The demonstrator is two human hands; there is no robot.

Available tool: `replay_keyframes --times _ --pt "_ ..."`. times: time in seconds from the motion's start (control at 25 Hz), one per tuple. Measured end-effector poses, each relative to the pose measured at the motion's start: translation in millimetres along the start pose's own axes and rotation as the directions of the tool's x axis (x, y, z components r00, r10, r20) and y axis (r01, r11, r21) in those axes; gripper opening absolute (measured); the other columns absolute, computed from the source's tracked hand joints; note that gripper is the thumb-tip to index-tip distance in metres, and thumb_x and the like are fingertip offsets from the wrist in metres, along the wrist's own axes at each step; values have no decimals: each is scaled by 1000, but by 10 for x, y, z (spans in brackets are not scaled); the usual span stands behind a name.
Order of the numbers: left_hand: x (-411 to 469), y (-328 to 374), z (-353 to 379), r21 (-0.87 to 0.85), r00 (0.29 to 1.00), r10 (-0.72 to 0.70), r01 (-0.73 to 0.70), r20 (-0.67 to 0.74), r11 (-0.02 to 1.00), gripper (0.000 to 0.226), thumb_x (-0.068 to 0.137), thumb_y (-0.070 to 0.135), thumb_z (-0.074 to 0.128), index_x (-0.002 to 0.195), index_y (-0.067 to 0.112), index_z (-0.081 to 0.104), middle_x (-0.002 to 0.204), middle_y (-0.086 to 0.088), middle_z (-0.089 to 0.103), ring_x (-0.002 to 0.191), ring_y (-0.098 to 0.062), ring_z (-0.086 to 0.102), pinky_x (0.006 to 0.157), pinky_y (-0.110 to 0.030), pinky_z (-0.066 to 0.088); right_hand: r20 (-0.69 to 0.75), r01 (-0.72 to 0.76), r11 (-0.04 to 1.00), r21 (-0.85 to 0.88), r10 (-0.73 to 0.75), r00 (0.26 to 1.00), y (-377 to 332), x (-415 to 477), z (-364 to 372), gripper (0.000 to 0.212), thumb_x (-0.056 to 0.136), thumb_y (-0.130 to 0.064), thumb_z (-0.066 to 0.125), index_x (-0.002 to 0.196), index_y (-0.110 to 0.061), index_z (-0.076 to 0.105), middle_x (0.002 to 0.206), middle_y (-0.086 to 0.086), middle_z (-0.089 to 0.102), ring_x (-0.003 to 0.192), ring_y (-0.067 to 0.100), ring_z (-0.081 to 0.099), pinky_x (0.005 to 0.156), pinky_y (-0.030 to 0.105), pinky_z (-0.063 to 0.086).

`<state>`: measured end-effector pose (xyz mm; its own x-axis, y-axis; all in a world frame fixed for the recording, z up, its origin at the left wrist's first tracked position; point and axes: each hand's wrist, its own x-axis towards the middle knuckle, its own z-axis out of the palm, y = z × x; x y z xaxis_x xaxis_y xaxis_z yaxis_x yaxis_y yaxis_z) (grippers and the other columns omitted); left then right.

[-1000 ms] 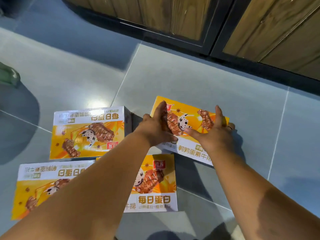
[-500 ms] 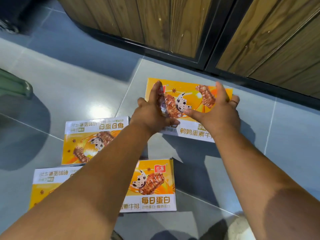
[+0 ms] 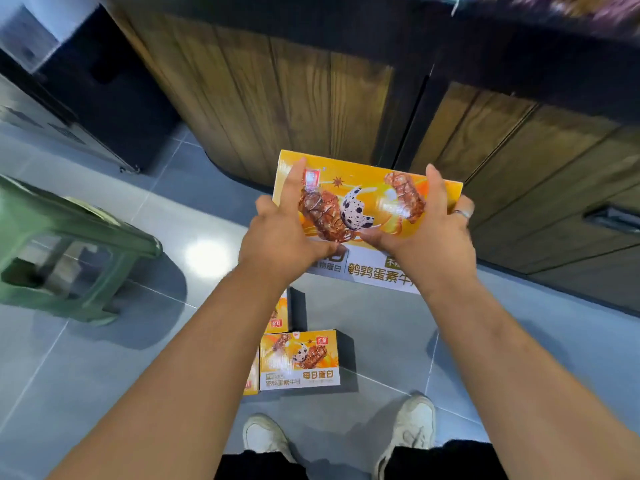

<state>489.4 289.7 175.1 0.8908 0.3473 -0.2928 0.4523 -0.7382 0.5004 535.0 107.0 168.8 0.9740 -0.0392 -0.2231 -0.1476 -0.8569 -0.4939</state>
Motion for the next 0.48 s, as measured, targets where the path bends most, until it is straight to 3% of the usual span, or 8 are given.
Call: replay_keyframes --times 0.28,0.48 --pt "-873 1242 -1979 36 988 97 -94 -118 995 124 59 64 80 137 58 -16 124 -5 36 114 -32 53 90 -48 49 -71 95 994 62 -91 993 -1060 -657 -2136 124 58 -69 77 146 -48 -8 149 16 20 123 41 46 89 49 48" --pt "-1552 2100 -2894 39 964 154 -149 -216 988 125 60 66 77 140 55 -18 127 -10 35 113 -37 52 93 -48 45 -183 173 978 121 -149 972 -1438 -1092 -3454 127 57 -66 79 144 -40 -9 150 21 27 130 40 39 93 49 44"
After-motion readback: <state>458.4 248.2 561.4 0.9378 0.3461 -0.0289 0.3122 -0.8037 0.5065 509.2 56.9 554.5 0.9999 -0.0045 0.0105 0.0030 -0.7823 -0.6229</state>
